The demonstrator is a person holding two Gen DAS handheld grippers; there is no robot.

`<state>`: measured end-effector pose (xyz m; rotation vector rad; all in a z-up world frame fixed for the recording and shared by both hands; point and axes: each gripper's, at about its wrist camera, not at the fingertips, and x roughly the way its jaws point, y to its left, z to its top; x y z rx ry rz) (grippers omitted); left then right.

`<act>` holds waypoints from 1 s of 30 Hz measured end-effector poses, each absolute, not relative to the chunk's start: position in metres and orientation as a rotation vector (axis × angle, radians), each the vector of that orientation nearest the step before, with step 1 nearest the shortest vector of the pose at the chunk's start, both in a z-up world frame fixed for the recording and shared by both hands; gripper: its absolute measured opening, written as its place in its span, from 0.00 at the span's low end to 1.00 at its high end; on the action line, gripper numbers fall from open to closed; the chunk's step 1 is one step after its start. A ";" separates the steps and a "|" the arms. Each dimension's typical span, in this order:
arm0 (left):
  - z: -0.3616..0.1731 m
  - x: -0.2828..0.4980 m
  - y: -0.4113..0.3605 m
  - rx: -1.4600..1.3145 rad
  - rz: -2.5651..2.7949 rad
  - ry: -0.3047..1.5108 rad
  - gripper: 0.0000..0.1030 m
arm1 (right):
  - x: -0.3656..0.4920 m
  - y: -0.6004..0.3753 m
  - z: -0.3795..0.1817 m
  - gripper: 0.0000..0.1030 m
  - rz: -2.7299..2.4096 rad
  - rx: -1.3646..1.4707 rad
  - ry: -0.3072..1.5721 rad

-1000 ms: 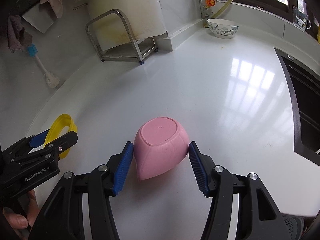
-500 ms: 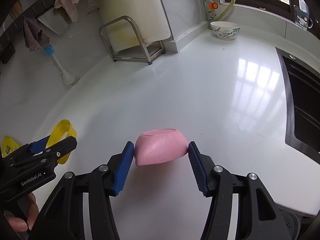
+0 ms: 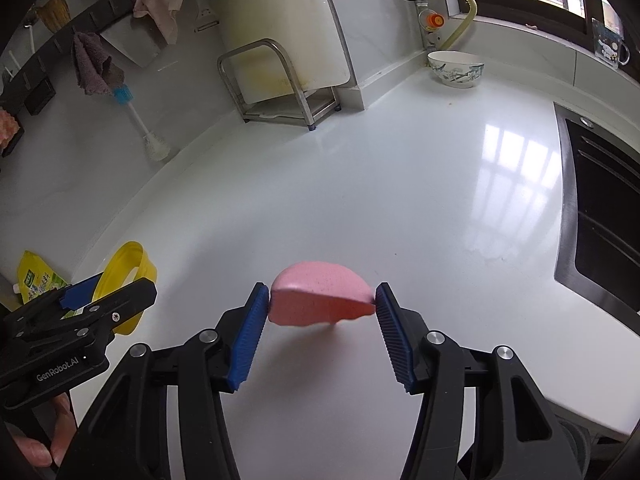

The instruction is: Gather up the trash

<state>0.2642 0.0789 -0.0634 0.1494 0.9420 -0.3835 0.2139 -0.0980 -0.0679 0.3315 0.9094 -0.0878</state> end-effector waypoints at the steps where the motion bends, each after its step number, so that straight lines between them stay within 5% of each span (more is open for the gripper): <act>1: -0.062 0.262 0.078 0.149 -0.383 0.941 0.66 | 0.212 -0.098 -0.066 0.47 -0.082 0.331 0.907; 2: -0.061 0.261 0.078 0.149 -0.383 0.940 0.66 | 0.211 -0.097 -0.065 0.20 -0.070 0.330 0.909; 3: -0.060 0.259 0.078 0.148 -0.382 0.938 0.66 | 0.213 -0.096 -0.066 0.05 -0.062 0.320 0.932; 17: -0.059 0.234 0.077 0.126 -0.357 0.944 0.66 | 0.186 -0.118 -0.066 0.05 0.017 0.372 0.934; 23: -0.062 0.228 0.074 0.118 -0.352 0.951 0.66 | 0.167 -0.132 -0.069 0.52 -0.015 0.380 0.928; 30: -0.062 0.223 0.069 0.117 -0.363 0.950 0.66 | 0.143 -0.138 -0.075 0.60 -0.055 0.356 0.952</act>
